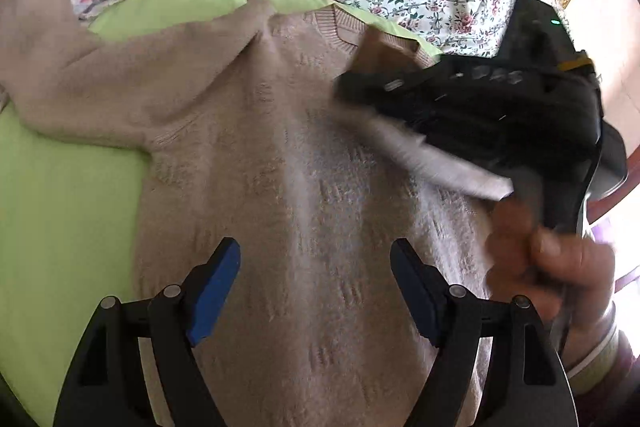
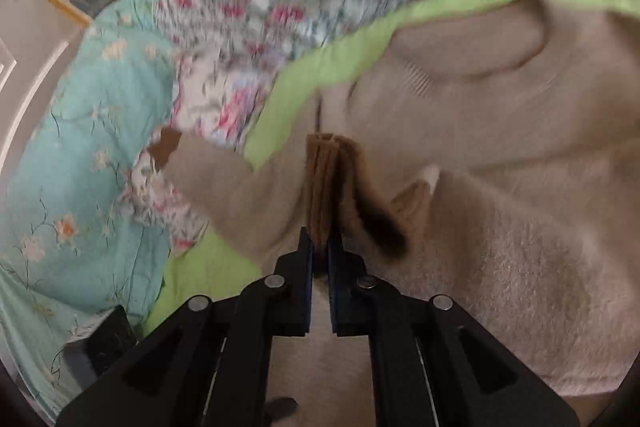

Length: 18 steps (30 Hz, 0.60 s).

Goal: Fold small clothes

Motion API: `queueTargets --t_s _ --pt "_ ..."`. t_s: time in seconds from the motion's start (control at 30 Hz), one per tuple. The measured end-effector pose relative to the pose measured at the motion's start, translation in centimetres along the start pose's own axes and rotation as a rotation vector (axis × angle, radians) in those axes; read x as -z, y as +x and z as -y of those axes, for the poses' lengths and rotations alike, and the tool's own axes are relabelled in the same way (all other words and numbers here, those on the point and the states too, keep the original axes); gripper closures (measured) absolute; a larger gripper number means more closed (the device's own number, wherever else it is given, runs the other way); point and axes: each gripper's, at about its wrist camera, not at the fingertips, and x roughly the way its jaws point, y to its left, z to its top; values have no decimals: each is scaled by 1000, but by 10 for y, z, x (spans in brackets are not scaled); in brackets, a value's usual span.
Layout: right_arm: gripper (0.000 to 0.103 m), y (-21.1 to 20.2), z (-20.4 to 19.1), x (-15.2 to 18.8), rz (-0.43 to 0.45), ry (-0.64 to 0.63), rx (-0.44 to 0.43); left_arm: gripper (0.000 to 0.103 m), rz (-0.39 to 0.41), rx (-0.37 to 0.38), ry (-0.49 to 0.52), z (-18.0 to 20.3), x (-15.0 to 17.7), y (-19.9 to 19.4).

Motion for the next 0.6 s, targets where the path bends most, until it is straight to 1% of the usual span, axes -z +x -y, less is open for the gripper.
queueTargets --t_s 0.03,0.07,0.1,0.13,0.17,0.23,0.37,0.43,0.5,0.53,0.57,0.6 --pt "85 9 2 3 -26 17 4 24 -4 2 3 1 -3 6" --pt "76 10 5 6 -33 29 -1 24 -9 0 4 1 -7 11" --pt "70 9 8 7 -34 43 -16 24 -16 3 7 3 -12 19" --pt "61 6 10 7 -31 57 -37 24 -20 0 8 4 -15 25" --pt "57 -3 12 9 -15 63 -50 24 -22 -4 10 4 -19 30" --pt "57 -23 14 9 20 57 -36 24 -16 -5 12 9 -27 39" --pt "56 -78 27 14 124 71 -2 24 19 -19 2 15 -49 53" --pt "56 -108 35 19 175 75 34 29 42 -36 10 15 -59 57" --pt "56 -134 45 25 215 69 81 62 60 -54 33 15 -65 59" --pt "56 -148 52 28 239 66 116 99 62 -71 46 14 -68 62" --pt "56 -168 63 33 273 67 181 96 67 -78 47 10 -69 59" --pt "56 -183 73 36 296 75 231 96 94 -76 30 3 -67 53"
